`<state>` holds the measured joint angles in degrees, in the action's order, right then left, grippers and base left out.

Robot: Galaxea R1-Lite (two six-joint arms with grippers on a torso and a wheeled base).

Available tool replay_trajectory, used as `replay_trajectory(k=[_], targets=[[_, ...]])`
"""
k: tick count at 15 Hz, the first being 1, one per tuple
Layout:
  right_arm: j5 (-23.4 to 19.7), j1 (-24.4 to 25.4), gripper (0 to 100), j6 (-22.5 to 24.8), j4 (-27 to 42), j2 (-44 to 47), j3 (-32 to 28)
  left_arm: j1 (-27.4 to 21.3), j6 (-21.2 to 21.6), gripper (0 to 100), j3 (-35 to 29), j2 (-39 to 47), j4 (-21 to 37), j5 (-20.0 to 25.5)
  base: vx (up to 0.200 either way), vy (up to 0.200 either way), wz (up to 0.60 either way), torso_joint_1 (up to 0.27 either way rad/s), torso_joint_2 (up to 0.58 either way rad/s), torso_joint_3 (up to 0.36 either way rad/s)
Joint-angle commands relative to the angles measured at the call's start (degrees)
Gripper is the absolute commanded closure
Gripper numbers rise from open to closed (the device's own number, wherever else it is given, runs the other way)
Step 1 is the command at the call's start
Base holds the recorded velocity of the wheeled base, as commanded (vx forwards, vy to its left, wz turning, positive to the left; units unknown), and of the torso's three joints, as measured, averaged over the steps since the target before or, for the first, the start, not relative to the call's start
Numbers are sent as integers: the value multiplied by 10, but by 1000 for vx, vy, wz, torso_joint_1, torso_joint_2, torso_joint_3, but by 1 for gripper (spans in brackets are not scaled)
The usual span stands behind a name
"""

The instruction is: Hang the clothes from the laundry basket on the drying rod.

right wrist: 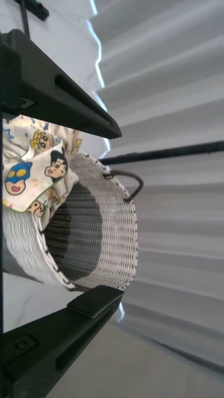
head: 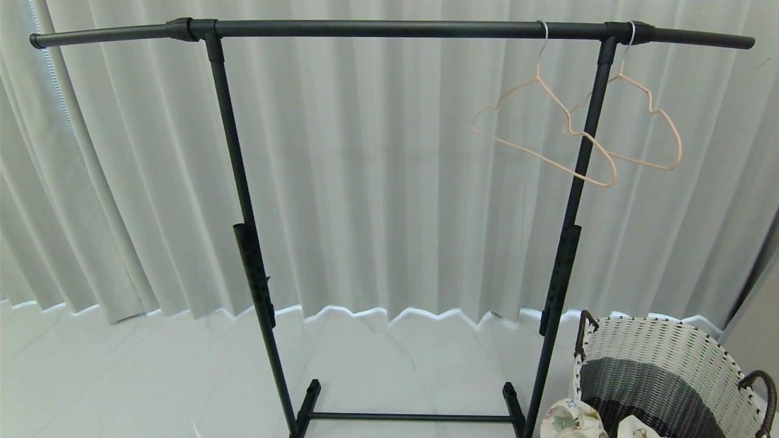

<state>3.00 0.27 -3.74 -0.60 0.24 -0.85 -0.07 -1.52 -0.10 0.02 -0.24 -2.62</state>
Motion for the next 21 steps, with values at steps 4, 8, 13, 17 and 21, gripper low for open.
replay_trajectory(k=[4,8,13,17,21], targets=[[-63,68,0,84,72,239,-168,0,0,0,0,0,0,0,0,0,0,0,0,0],[28,69,0,266,127,494,-163,0,0,0,0,0,0,0,0,0,0,0,0,0],[32,126,0,294,4,680,-92,0,-1,0,0,0,0,0,0,0,0,0,0,0],[66,221,0,292,-116,853,-75,0,0,0,0,0,0,0,0,0,0,0,0,0],[109,220,0,291,-262,997,-71,0,-1,0,0,0,0,0,0,0,0,0,0,0]])
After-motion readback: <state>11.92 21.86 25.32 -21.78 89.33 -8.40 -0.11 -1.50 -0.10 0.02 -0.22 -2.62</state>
